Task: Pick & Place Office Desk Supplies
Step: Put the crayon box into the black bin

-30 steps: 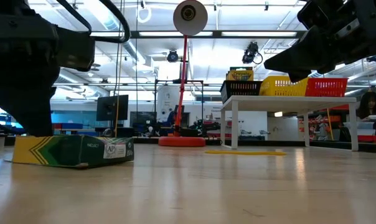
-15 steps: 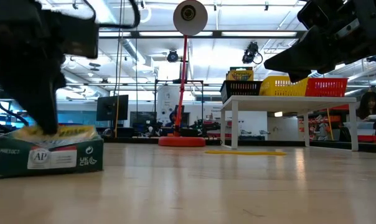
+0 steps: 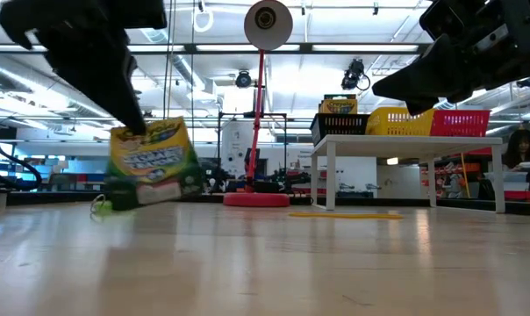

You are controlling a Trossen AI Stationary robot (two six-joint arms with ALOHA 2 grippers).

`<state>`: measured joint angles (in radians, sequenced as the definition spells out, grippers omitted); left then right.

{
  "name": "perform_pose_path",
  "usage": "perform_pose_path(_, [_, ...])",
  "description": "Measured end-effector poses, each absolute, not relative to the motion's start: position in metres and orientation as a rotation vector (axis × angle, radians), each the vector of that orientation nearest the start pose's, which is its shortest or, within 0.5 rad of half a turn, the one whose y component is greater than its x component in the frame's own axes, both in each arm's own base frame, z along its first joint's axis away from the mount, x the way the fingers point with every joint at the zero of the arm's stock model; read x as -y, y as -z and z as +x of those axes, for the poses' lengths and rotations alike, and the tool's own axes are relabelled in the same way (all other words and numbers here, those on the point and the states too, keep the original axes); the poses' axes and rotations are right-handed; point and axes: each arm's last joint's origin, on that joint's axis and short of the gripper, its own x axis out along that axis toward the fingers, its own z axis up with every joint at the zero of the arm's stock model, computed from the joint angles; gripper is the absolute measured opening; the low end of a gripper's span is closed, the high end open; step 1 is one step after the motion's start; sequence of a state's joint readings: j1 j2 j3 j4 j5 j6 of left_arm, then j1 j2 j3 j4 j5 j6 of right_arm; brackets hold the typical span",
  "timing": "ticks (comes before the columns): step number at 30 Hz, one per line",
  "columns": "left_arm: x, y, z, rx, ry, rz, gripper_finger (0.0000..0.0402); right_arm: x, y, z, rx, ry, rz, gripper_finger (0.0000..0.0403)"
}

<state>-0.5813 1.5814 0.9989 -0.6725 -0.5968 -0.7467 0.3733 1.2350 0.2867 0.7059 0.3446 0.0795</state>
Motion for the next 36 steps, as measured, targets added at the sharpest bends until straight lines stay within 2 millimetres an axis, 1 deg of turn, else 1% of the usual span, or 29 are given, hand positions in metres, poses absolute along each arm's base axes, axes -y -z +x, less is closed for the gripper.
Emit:
perform_pose_path(8, [0.136, -0.197, 0.255, -0.917, -0.417, 0.134, 0.0007, -0.070, -0.165, 0.205, -0.232, -0.018, -0.008, 0.0019])
perform_pose_path(17, [0.120, -0.199, 0.264, -0.897, -0.463, 0.262, 0.0006, -0.070, -0.165, 0.205, -0.232, -0.017, -0.006, 0.0019])
perform_pose_path(25, [0.118, -0.204, 0.275, -0.832, -0.435, 0.401, 0.0006, -0.070, -0.165, 0.205, -0.232, -0.017, -0.006, 0.0019])
perform_pose_path(28, [0.116, -0.206, 0.277, -0.809, -0.453, 0.450, 0.0005, -0.070, -0.165, 0.205, -0.232, -0.017, -0.006, 0.0019])
perform_pose_path(36, [0.112, -0.210, 0.286, -0.758, -0.468, 0.532, 0.0005, -0.070, -0.165, 0.205, -0.233, -0.018, -0.013, 0.0019])
